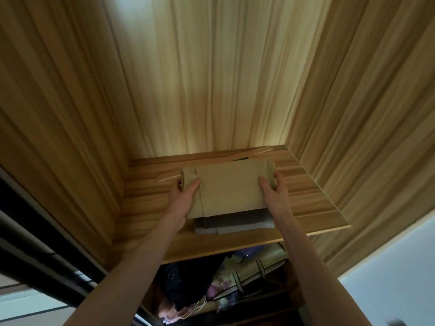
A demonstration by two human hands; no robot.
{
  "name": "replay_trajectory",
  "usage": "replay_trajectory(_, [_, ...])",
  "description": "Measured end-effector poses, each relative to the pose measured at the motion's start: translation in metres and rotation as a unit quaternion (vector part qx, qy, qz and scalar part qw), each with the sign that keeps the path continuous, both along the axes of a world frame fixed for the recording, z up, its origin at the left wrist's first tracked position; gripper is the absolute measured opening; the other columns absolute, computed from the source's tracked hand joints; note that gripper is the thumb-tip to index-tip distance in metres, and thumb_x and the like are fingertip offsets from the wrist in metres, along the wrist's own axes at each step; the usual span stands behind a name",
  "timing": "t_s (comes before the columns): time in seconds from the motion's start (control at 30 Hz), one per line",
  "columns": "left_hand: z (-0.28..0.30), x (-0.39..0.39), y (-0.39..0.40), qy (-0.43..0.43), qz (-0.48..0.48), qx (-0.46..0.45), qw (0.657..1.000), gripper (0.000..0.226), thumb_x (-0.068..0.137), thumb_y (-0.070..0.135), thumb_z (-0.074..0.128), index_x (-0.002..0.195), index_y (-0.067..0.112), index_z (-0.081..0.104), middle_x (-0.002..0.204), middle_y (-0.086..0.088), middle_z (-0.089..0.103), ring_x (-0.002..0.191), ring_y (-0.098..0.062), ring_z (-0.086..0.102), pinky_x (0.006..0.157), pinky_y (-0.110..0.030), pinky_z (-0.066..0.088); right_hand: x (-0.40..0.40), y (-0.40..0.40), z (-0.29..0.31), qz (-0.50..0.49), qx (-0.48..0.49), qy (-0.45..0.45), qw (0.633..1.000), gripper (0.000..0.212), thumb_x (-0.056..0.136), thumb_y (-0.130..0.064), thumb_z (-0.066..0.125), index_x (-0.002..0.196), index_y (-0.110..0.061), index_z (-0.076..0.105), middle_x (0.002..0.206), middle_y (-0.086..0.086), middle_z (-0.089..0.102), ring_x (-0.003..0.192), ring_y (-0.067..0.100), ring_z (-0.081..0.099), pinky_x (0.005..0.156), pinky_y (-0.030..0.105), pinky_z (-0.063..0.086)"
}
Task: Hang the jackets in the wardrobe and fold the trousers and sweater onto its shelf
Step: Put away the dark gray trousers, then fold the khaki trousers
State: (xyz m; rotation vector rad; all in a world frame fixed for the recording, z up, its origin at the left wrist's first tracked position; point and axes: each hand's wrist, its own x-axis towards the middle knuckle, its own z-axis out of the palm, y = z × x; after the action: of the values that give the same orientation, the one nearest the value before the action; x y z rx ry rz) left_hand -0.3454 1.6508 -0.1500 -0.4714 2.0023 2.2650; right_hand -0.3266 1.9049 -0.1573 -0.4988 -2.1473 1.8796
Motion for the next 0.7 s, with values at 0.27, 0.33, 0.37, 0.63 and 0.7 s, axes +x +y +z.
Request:
replay_trajectory(0.27, [-0.024, -0.023, 0.022, -0.028, 0.008, -0.068, 0.997, 0.069, 0.098, 0.045, 0.068, 0.155, 0.018, 0.041, 0.140, -0.005, 0.060, 0.123, -0.025, 0.059, 0.110, -0.050, 0.051, -0.025, 0.009, -0.031, -0.020, 0.036, -0.046, 0.998, 0.069, 0.101, -0.044, 0.061, 0.160, -0.022, 0.033, 0.137, -0.003, 0.049, 0.118, 0.018, 0.050, 0.099, 0.036, 0.043])
replay_trajectory(0.33, [-0.028, -0.026, 0.027, -0.026, 0.010, -0.086, 0.996, 0.066, 0.099, 0.045, 0.067, 0.154, 0.020, 0.041, 0.141, -0.004, 0.058, 0.122, -0.023, 0.057, 0.111, -0.049, 0.049, -0.028, 0.011, -0.037, -0.021, 0.052, -0.054, 0.997, 0.067, 0.102, -0.044, 0.059, 0.159, -0.021, 0.034, 0.140, 0.000, 0.051, 0.122, 0.022, 0.051, 0.106, 0.042, 0.045])
replay_trajectory(0.37, [-0.030, -0.028, 0.028, -0.026, 0.008, -0.093, 0.995, 0.066, 0.099, 0.045, 0.067, 0.154, 0.020, 0.041, 0.141, -0.004, 0.058, 0.123, -0.023, 0.057, 0.111, -0.049, 0.049, -0.029, 0.012, -0.039, -0.022, 0.060, -0.056, 0.996, 0.066, 0.102, -0.044, 0.058, 0.158, -0.021, 0.034, 0.139, 0.001, 0.052, 0.123, 0.023, 0.052, 0.107, 0.045, 0.045])
replay_trajectory(0.63, [-0.051, -0.036, 0.027, -0.023, -0.008, -0.309, 0.951, 0.077, 0.100, 0.056, 0.057, 0.158, 0.013, 0.030, 0.155, -0.013, 0.040, 0.145, -0.035, 0.036, 0.122, -0.050, 0.032, -0.031, 0.010, -0.053, -0.014, 0.138, -0.072, 0.988, 0.063, 0.105, -0.039, 0.057, 0.157, -0.014, 0.033, 0.142, 0.008, 0.050, 0.134, 0.034, 0.049, 0.109, 0.045, 0.042])
replay_trajectory(0.7, [-0.049, -0.032, 0.028, 0.032, 0.007, -0.426, 0.904, 0.076, 0.104, 0.056, 0.047, 0.162, 0.017, 0.020, 0.159, -0.013, 0.031, 0.146, -0.034, 0.028, 0.121, -0.050, 0.026, -0.030, 0.008, -0.051, -0.045, 0.231, -0.059, 0.970, 0.066, 0.105, -0.040, 0.054, 0.159, -0.011, 0.029, 0.160, 0.011, 0.035, 0.144, 0.036, 0.038, 0.118, 0.052, 0.035])
